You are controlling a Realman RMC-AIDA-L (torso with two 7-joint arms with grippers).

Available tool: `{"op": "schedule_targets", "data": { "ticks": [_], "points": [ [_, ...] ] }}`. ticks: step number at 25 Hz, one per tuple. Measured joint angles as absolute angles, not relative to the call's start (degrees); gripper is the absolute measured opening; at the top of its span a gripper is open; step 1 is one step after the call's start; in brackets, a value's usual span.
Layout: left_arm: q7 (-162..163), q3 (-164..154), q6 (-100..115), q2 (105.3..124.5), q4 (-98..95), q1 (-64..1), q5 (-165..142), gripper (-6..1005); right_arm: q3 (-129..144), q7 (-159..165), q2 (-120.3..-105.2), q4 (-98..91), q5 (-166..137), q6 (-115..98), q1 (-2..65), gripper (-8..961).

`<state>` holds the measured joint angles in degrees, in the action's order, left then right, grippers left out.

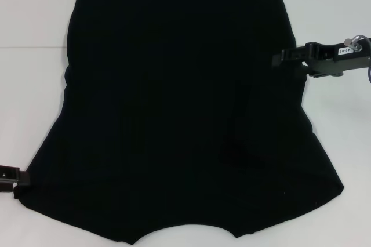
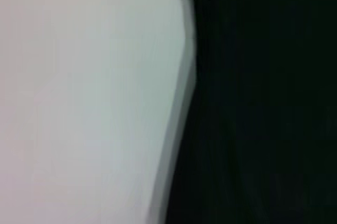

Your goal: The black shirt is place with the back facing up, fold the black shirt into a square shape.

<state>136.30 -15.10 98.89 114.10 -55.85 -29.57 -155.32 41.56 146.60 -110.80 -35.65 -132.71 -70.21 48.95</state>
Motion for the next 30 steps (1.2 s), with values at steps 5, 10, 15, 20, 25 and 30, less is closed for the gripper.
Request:
{"op": "schedule_targets", "data": {
  "ticks": [5, 10, 15, 20, 25, 30],
  "points": [
    [136.45, -15.12, 96.56, 114.07, -54.2, -30.04, -155.95, 510, 41.54, 146.67, -110.83, -35.64, -132.71, -70.14, 48.95, 822],
    [136.94, -15.31, 93.64, 114.11, -54.05, -30.01, -156.09, 510, 41.48, 146.82, -110.83, -35.65, -132.71, -70.13, 48.66, 822],
    [136.9, -16.75, 92.72, 114.26, -54.05, -29.7, -156.18, 509, 41.31, 146.83, -110.83, -35.68, -132.58, -70.13, 48.42, 822],
    [136.82, -17.87, 91.89, 114.37, -53.21, -29.72, -156.24, 511, 40.63, 146.63, -110.83, -35.69, -132.54, -70.13, 48.27, 822],
    [136.93, -18.31, 90.39, 114.37, -51.83, -30.05, -157.7, 511, 40.5, 146.61, -110.79, -35.69, -132.53, -70.14, 48.17, 821],
    [136.93, -18.46, 90.58, 114.35, -51.71, -30.12, -157.7, 510, 40.2, 146.6, -110.77, -35.69, -132.53, -70.14, 48.08, 821]
  ]
}}
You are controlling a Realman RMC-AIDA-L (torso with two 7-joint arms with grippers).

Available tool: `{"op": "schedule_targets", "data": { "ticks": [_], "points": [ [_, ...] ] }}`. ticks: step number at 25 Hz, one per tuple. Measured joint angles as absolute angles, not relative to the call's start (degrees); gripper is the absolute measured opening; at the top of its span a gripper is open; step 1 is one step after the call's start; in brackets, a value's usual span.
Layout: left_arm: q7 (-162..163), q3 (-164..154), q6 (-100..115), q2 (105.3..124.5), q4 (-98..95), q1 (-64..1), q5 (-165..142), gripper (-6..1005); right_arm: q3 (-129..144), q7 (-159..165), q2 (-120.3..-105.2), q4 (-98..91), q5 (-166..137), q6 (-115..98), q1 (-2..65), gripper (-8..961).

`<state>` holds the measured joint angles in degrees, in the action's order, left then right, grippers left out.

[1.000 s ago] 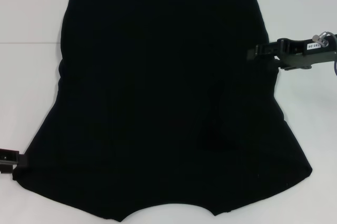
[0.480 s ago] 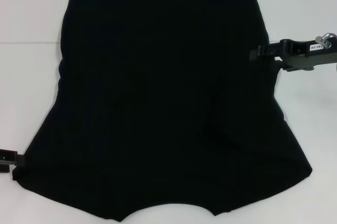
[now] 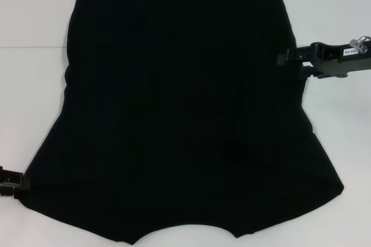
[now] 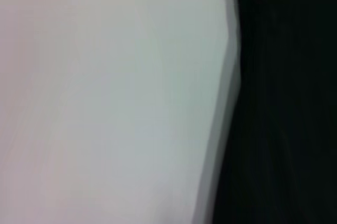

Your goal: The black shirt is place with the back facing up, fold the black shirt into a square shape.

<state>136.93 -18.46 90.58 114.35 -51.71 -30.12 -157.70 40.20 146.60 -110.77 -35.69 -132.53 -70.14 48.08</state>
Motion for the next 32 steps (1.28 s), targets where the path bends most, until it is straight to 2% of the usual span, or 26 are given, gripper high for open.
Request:
{"op": "schedule_targets", "data": {
  "ticks": [12, 32],
  "points": [
    [136.64, -21.02, 93.25, 115.34, -51.23, -31.69, -157.18, 511, 40.07, 146.6, -110.74, -35.71, -132.54, -70.16, 48.07, 821],
    [137.91, -21.08, 91.62, 115.49, -50.36, -33.78, -157.12, 488, 39.99, 146.41, -110.52, -36.03, -130.69, -70.23, 46.71, 821]
  ]
}}
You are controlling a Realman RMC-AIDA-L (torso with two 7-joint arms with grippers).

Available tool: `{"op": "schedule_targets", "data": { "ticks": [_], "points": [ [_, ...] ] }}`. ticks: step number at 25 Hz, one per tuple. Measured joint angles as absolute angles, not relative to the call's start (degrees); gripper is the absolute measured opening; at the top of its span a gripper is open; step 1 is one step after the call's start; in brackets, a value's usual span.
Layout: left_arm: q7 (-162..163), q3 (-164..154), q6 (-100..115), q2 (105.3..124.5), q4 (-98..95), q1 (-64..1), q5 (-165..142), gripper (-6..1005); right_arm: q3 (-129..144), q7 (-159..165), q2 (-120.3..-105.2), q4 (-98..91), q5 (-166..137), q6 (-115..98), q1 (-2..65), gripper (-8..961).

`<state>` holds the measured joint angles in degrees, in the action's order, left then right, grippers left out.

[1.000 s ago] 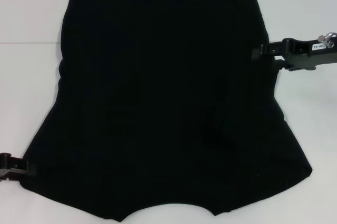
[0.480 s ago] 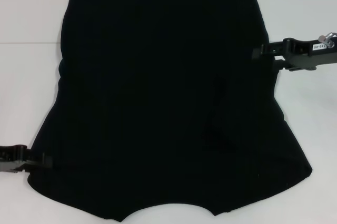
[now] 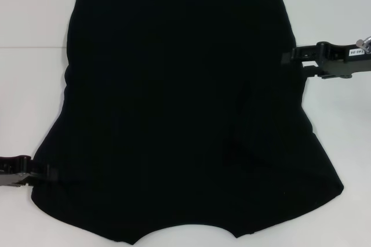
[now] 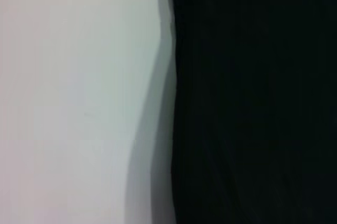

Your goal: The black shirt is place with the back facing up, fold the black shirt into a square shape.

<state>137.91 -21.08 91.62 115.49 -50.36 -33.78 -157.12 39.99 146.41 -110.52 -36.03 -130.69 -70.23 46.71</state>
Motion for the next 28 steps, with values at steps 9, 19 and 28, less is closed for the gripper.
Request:
{"op": "schedule_targets", "data": {
  "ticks": [9, 19, 28],
  "points": [
    [137.96, -21.08, 91.86, 115.31, -50.36, -33.92, -157.06, 348, 39.99, 145.93, -110.4, -36.12, -130.43, -70.93, 46.42, 822],
    [136.61, -20.7, 95.36, 114.83, -50.28, -34.37, -153.96, 36, 40.28, 143.79, -108.83, -36.24, -130.7, -78.02, 44.02, 822],
    [136.3, -20.64, 95.9, 113.77, -49.9, -35.73, -150.7, -1, 40.69, 143.53, -106.72, -38.3, -134.56, -88.07, 38.33, 821]
  ]
}}
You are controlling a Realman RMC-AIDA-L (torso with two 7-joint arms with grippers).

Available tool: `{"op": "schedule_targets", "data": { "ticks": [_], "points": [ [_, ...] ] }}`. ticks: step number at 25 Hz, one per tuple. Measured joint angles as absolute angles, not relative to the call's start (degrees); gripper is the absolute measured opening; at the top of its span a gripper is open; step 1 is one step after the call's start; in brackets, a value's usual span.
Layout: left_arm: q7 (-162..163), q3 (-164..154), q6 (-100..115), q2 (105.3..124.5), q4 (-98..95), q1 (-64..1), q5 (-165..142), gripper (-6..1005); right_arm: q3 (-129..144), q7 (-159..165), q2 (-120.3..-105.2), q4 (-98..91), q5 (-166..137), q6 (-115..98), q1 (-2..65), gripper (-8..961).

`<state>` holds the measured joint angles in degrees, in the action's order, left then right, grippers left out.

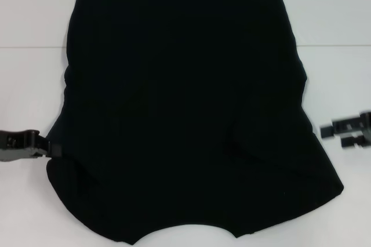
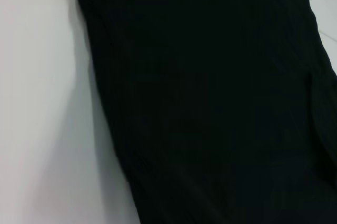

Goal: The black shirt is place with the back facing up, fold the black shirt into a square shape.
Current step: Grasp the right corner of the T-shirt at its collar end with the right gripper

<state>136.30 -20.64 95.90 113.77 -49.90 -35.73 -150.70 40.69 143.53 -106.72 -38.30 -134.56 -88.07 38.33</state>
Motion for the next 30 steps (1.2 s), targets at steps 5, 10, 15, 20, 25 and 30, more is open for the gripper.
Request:
{"op": "schedule_targets", "data": {
  "ticks": [5, 10, 15, 20, 25, 30],
  "points": [
    [136.34, -20.58, 93.82, 113.12, -47.79, -37.01, -150.62, -1, 40.7, 141.54, -106.98, -38.69, -139.45, -89.89, 37.86, 822],
    [136.38, -20.53, 93.18, 113.02, -47.38, -37.24, -150.59, -1, 40.7, 138.51, -107.96, -38.69, -141.05, -90.09, 37.81, 822],
    [136.47, -20.13, 92.55, 113.02, -47.37, -37.18, -150.59, -2, 40.77, 137.02, -108.94, -38.66, -143.38, -88.62, 37.85, 781],
    [136.51, -19.86, 92.29, 112.98, -47.37, -37.18, -150.59, -2, 40.69, 137.09, -109.64, -38.61, -144.36, -87.7, 37.88, 739],
    [136.91, -19.86, 91.98, 112.95, -47.37, -37.3, -150.59, -2, 40.62, 137.73, -109.76, -38.14, -144.47, -87.49, 38.03, 675],
    [137.0, -19.86, 91.89, 112.94, -47.37, -37.33, -150.59, -2, 40.65, 138.23, -109.78, -38.07, -145.79, -87.29, 38.06, 517]
  ]
}}
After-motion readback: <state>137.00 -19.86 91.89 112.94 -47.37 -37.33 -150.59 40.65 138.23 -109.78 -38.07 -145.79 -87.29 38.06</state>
